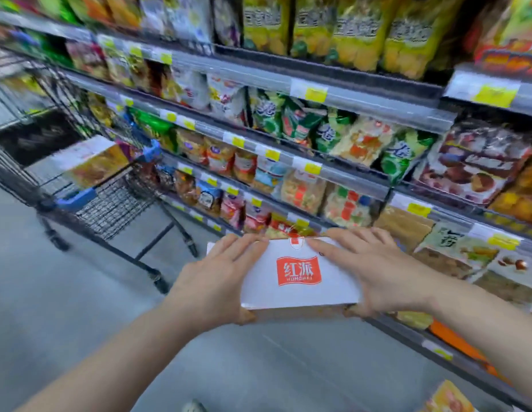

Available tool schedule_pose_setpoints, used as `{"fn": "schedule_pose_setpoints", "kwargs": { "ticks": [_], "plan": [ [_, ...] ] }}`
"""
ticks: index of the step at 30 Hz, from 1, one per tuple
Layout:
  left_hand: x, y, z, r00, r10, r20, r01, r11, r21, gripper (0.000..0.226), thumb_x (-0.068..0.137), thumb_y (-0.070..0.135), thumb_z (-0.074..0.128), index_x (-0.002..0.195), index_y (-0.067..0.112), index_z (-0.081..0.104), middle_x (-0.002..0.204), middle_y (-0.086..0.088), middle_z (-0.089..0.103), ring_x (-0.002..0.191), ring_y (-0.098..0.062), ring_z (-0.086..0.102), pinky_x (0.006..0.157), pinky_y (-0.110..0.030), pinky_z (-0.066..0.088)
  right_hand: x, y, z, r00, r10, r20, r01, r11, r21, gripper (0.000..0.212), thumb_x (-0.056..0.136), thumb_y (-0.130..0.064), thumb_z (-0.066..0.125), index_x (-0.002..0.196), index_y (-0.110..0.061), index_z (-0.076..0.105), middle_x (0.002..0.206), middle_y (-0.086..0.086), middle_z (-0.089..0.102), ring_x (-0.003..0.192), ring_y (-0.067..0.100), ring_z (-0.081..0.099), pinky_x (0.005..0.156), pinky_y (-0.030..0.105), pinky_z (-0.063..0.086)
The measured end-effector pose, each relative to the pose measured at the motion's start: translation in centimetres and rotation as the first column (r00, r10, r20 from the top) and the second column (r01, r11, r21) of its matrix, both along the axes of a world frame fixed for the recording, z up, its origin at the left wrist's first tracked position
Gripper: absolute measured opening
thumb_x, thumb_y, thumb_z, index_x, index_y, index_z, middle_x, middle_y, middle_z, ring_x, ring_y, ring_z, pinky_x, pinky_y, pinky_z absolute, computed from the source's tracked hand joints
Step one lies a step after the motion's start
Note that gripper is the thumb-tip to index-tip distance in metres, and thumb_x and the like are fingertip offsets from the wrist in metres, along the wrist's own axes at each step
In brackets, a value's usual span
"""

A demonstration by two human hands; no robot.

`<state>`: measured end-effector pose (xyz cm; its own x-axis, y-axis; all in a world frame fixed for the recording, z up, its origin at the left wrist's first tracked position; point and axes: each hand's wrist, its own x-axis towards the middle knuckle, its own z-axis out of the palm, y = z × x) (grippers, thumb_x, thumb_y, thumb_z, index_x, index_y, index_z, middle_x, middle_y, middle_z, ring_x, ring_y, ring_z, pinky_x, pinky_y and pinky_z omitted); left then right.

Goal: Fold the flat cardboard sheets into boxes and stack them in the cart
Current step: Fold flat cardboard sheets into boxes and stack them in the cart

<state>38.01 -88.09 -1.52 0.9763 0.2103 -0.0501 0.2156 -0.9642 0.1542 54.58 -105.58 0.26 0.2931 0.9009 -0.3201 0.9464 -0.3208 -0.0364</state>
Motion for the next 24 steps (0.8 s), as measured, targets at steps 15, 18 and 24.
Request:
{"fn": "schedule_pose_setpoints", "kwargs": {
  "ticks": [15,18,24],
  "plan": [
    [-12.1,29.4,0.2,0.951,0.297,0.081,-0.303,0.951,0.068,0.086,0.062,0.085,0.022,0.117,0.024,0.047,0.117,0.016,0.047,0.1,-0.008,0.042,0.037,-0.027,0.052,-6.4,35.5,0.0,0.926,0.375,-0.03,-0.373,0.925,0.072,0.099,0.051,-0.072,0.028,0.14,-0.045,-0.006,0.148,-0.011,0.008,0.135,0.016,0.009,0.103,0.034,0.006],
    [-11.7,32.9,0.7,0.917,0.388,0.092,-0.397,0.912,0.105,0.089,0.071,0.08,-0.006,0.111,0.024,0.051,0.111,0.014,0.058,0.098,-0.009,0.05,0.033,-0.021,0.046,-5.5,40.5,0.3,0.903,0.429,-0.022,-0.427,0.902,0.058,0.105,0.043,-0.072,0.02,0.141,-0.044,-0.004,0.148,-0.012,0.008,0.134,0.015,0.008,0.101,0.031,0.006],
    [-8.0,41.1,0.9,0.886,0.454,0.093,-0.463,0.871,0.162,0.094,0.069,0.082,-0.005,0.116,0.022,0.051,0.117,0.012,0.055,0.103,-0.015,0.056,0.035,-0.028,0.05,-1.8,50.9,0.3,0.862,0.507,0.009,-0.506,0.859,0.072,0.107,0.046,-0.076,0.027,0.143,-0.04,0.0,0.148,-0.006,0.014,0.133,0.019,0.013,0.105,0.037,0.01]
  ]
}}
